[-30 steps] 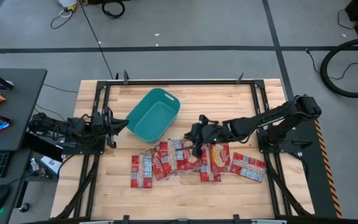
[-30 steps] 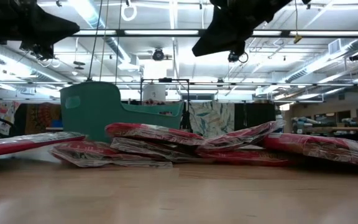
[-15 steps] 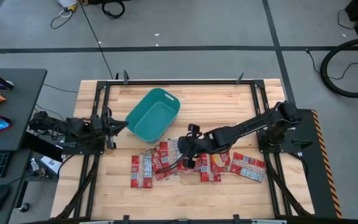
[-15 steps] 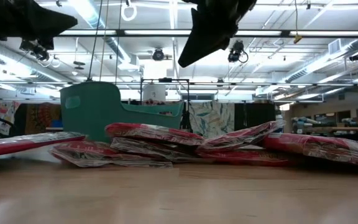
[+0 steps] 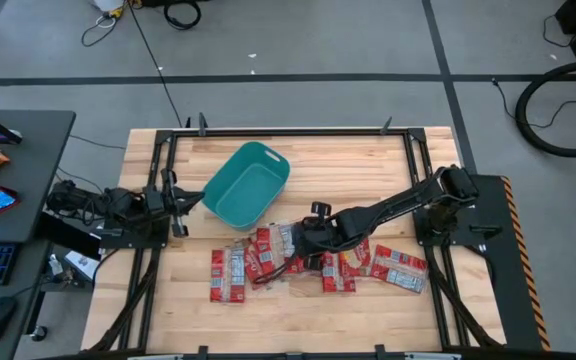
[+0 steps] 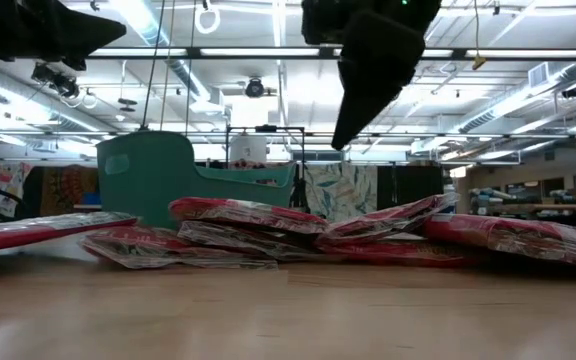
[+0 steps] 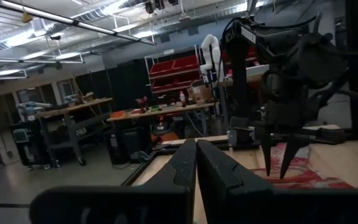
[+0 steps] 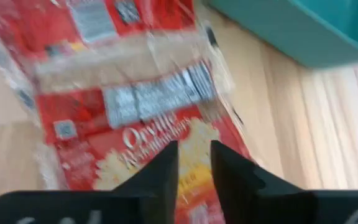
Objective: Sort popcorn bags into baskets
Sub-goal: Put the red popcorn bag into the blue bin
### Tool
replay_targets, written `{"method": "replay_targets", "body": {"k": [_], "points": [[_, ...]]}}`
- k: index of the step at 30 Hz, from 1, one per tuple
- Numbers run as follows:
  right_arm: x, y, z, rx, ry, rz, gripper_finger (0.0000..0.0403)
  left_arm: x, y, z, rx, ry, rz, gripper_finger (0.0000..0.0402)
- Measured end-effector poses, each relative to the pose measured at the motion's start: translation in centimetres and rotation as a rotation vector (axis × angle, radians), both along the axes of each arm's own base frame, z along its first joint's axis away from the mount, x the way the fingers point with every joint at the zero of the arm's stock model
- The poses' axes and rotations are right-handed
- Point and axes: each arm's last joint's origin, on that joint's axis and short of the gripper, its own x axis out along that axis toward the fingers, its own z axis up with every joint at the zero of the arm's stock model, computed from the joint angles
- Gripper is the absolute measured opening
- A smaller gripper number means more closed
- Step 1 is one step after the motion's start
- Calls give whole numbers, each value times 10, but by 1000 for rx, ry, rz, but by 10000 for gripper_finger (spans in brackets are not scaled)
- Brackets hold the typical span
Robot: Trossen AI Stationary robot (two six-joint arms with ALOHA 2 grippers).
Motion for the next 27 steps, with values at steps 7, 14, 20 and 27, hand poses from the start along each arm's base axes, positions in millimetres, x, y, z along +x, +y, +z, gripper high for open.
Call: {"method": "replay_targets", "body": {"k": [7, 14, 20, 27], "points": [[0, 17, -3, 48, -2, 67, 197, 0, 3, 0, -1, -2, 32, 18], [15, 61, -27, -36, 84, 207, 206, 1, 3, -1, -3, 11, 35, 18], [24, 90, -36, -175, 232, 313, 207, 2, 3, -1, -21, 11, 32, 18], [21, 92, -43, -147, 349, 299, 235, 2, 3, -1, -21, 11, 31, 18]]}}
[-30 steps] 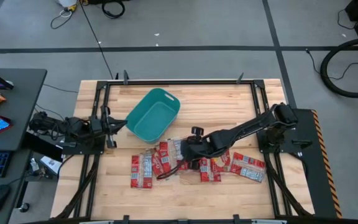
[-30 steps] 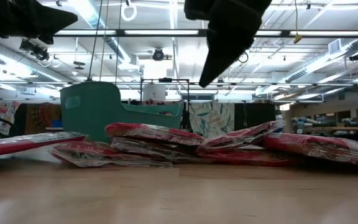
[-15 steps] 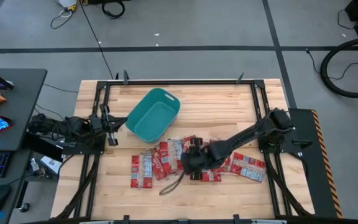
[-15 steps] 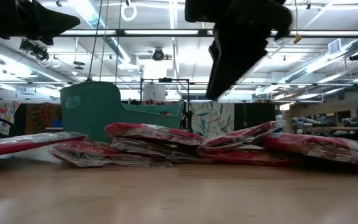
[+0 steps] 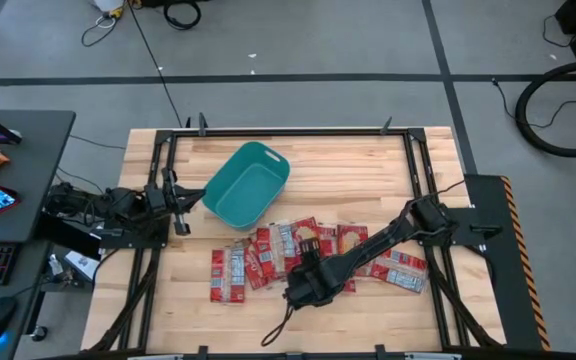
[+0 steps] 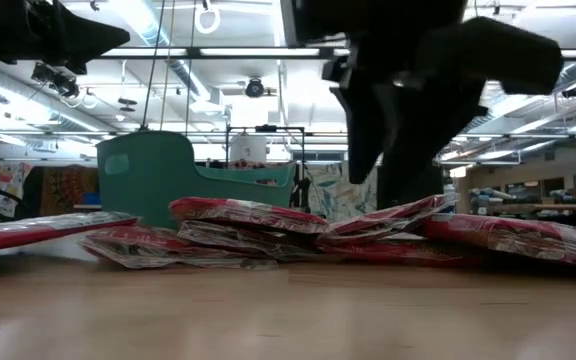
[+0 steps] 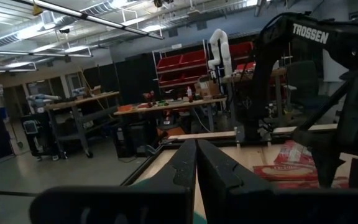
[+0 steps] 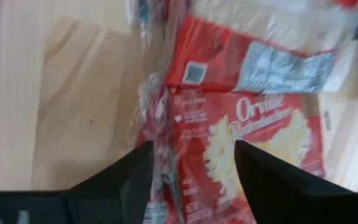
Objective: Sort popcorn bags into baskets
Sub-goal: Put the red popcorn bag into the blue bin
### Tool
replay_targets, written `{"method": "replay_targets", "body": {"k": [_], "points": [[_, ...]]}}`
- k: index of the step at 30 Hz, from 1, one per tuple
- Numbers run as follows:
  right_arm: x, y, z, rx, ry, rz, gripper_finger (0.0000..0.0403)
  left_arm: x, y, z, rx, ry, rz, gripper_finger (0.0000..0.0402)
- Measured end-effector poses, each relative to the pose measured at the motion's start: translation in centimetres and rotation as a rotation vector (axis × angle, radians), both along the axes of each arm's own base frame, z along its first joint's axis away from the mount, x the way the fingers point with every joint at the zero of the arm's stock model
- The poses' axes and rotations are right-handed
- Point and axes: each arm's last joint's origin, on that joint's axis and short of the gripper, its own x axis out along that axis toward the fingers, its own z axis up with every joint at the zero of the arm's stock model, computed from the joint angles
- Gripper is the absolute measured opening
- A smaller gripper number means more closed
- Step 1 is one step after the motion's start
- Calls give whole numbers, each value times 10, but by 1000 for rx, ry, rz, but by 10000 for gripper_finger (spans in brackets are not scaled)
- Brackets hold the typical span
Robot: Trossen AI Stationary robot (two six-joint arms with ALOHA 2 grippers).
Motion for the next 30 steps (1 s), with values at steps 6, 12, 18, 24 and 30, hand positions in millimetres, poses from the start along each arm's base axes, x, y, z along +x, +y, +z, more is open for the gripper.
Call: {"method": "replay_targets", "body": {"k": [6, 12, 18, 24, 30], "points": [[-3, -2, -7, 23, 27, -24, 275, 0, 0, 0, 0, 0, 0, 18], [-9, -7, -19, -23, 57, -13, 274, 0, 0, 0, 0, -1, 0, 18], [-12, -12, -26, -91, 62, 6, 236, 0, 0, 0, 0, 0, 0, 18], [-10, -16, -26, -92, 72, 8, 154, 0, 0, 0, 0, 0, 0, 18], [-5, -20, -26, -77, 41, -10, 51, 0, 0, 0, 0, -1, 0, 18]]}}
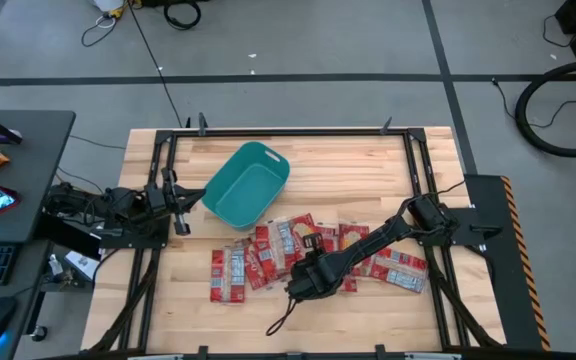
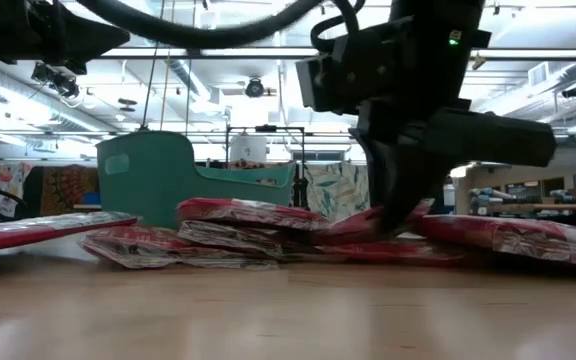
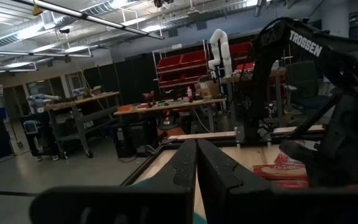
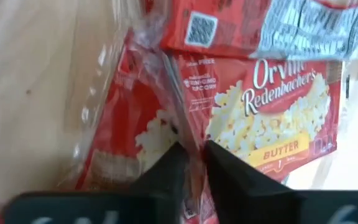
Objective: Sort popcorn bags into baskets
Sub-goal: Put the red popcorn bag into the blue bin
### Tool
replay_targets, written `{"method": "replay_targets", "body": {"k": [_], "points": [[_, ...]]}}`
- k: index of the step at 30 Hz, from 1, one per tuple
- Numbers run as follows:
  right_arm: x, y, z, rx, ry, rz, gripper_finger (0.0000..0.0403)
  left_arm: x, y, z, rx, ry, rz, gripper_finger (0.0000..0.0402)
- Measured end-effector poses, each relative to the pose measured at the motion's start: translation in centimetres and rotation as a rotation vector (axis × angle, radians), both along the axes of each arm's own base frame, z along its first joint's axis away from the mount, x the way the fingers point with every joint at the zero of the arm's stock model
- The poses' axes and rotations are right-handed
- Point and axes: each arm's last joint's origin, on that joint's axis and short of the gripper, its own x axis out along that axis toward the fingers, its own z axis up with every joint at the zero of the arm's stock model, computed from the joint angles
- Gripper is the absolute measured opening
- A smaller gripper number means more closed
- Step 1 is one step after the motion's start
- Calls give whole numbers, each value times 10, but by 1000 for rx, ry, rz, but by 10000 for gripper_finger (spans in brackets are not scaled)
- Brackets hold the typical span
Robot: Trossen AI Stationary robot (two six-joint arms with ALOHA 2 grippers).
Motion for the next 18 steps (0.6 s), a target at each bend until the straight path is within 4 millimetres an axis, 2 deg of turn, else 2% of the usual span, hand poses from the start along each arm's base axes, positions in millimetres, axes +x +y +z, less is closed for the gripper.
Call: {"method": "replay_targets", "body": {"k": [3, 11, 18], "points": [[4, -2, 3, 10, -9, 0, 11, 0, 0, 0, 1, 1, 0, 18], [14, -15, 45, 1, -2, -111, 6, 0, 0, 0, 0, 0, 0, 18], [13, -31, 90, -40, -19, -315, 5, 0, 0, 0, -51, -15, -12, 18]]}}
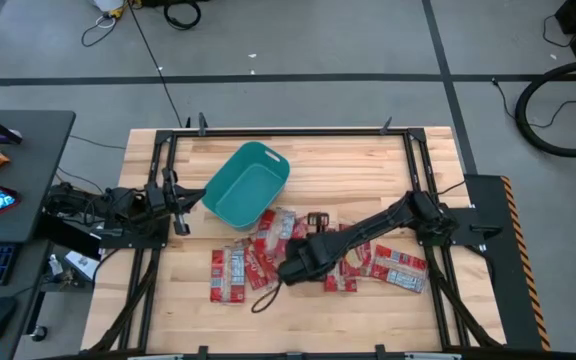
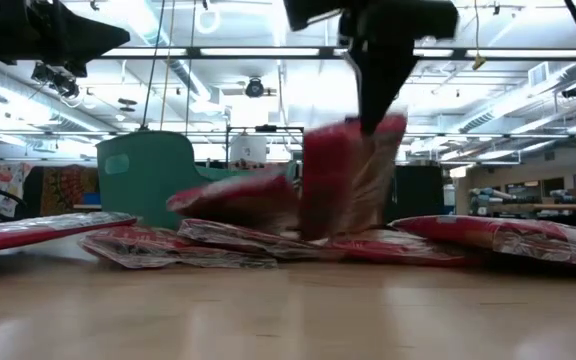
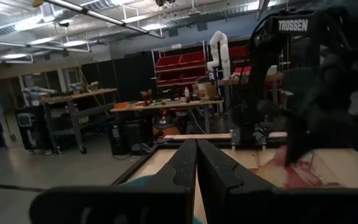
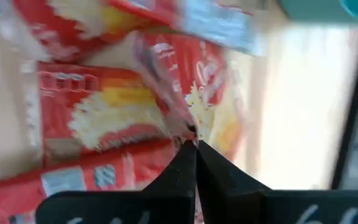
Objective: Sort popcorn bags into baskets
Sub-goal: Put the red popcorn bag into the blue bin
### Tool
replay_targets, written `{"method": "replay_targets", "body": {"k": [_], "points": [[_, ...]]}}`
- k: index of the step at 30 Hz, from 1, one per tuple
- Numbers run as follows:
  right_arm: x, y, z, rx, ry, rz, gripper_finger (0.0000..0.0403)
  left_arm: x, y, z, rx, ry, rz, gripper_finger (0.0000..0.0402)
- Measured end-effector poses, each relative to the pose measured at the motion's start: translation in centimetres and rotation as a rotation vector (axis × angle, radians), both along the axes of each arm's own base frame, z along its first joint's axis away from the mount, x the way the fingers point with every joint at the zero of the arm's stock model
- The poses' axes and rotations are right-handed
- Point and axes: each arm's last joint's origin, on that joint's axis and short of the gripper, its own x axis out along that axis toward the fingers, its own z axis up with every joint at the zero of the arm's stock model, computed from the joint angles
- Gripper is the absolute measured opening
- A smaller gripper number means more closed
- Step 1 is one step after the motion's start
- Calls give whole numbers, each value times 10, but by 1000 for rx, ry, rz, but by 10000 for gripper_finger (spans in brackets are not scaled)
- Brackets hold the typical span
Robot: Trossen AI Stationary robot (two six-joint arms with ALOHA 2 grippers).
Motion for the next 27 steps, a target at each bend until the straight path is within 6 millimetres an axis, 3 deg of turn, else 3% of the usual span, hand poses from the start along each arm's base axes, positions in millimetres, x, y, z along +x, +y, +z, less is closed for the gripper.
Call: {"method": "replay_targets", "body": {"k": [4, 18, 27], "points": [[3, -13, 21, -22, -63, -98, 5, 0, 0, -1, -2, 5, -1, 18], [19, -68, 98, -12, -347, -186, 5, 2, -1, -4, -79, 12, -19, 18], [28, -120, 126, 38, -549, -228, 5, 3, -1, -3, -117, -1, -27, 18]]}}
